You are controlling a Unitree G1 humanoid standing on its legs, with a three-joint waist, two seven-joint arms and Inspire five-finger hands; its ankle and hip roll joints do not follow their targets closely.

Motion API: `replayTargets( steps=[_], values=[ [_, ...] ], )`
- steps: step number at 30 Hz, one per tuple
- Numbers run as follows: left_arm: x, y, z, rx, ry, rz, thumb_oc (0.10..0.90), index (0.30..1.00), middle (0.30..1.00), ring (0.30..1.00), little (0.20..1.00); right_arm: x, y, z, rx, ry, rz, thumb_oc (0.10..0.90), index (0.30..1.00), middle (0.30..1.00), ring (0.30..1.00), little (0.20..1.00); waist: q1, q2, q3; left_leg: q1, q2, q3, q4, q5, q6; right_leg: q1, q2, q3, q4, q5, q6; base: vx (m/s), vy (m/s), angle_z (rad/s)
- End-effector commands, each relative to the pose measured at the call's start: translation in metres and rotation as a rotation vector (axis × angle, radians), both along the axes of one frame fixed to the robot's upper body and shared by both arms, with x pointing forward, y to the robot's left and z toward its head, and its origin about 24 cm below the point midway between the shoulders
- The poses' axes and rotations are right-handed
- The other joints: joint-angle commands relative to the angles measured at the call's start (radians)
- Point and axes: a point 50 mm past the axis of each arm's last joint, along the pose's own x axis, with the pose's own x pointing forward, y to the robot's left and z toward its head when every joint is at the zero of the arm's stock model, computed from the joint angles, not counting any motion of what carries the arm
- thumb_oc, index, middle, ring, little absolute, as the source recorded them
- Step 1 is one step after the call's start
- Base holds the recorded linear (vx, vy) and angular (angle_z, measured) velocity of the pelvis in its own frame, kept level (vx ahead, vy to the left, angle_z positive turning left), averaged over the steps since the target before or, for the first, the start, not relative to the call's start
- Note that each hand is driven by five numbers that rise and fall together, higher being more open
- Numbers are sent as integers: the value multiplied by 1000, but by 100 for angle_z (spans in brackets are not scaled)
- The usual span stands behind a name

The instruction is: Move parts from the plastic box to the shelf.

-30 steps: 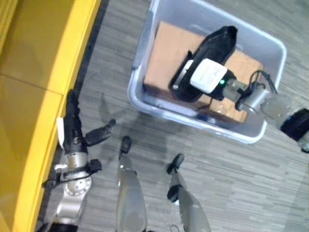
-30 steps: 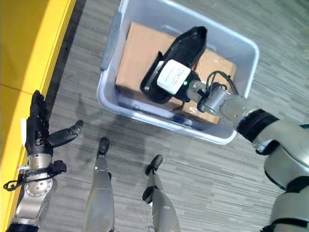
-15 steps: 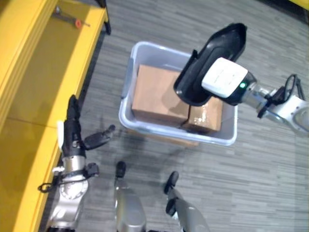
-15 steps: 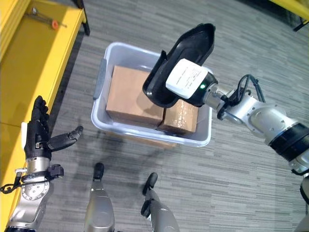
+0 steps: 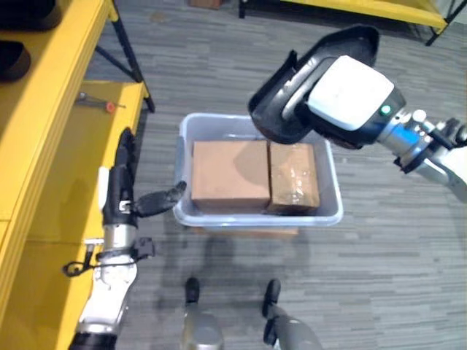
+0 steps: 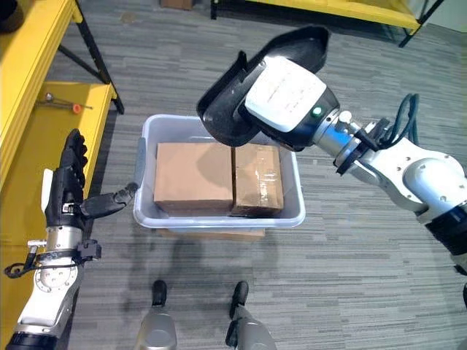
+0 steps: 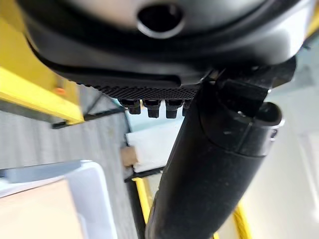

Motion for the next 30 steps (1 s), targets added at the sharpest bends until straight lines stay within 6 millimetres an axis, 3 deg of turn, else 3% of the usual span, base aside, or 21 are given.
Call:
replayTargets(
  steps=[1, 5, 6, 15, 30],
  values=[
    [-4, -28, 24, 211, -141, -134, 900, 1000, 1000, 1000, 1000, -2, 15, 22, 160, -65, 100, 400, 300, 300, 300, 300, -15, -24, -254, 20, -1, -22, -9, -54, 1, 60, -92, -17, -1, -64, 101, 9, -24, -13],
    [4, -42, 38, 422, -233, -120, 900, 1000, 1000, 1000, 1000, -1, 23, 21, 190, -48, 140, 400, 300, 300, 300, 300, -38, -13, -280, 38, 13, -11, -9, -55, -8, 75, -82, -12, -1, -77, 96, 23, -35, -9],
    [7, -53, 44, 568, -288, -132, 900, 1000, 1000, 1000, 1000, -2, 27, 21, 198, -41, 166, 400, 300, 300, 300, 300, -55, -4, -294, 52, 21, -5, -9, -58, -13, 90, -75, -8, -1, -87, 91, 34, -40, -1],
    [26, -103, 77, 975, -605, -158, 900, 1000, 1000, 1000, 1000, -6, 51, 19, 157, -39, 265, 400, 300, 300, 300, 300, -101, 10, -317, 81, 20, -2, -9, -71, -15, 117, -72, 4, -1, -90, 85, 2, 2, -7],
    [45, -133, 76, 1110, -667, -164, 900, 1000, 1000, 1000, 1000, -7, 65, 24, 145, -75, 310, 400, 300, 300, 300, 300, -116, 1, -320, 83, 18, -9, -9, -66, -11, 119, -66, 14, -1, -83, 76, -7, 2, 0]
  ],
)
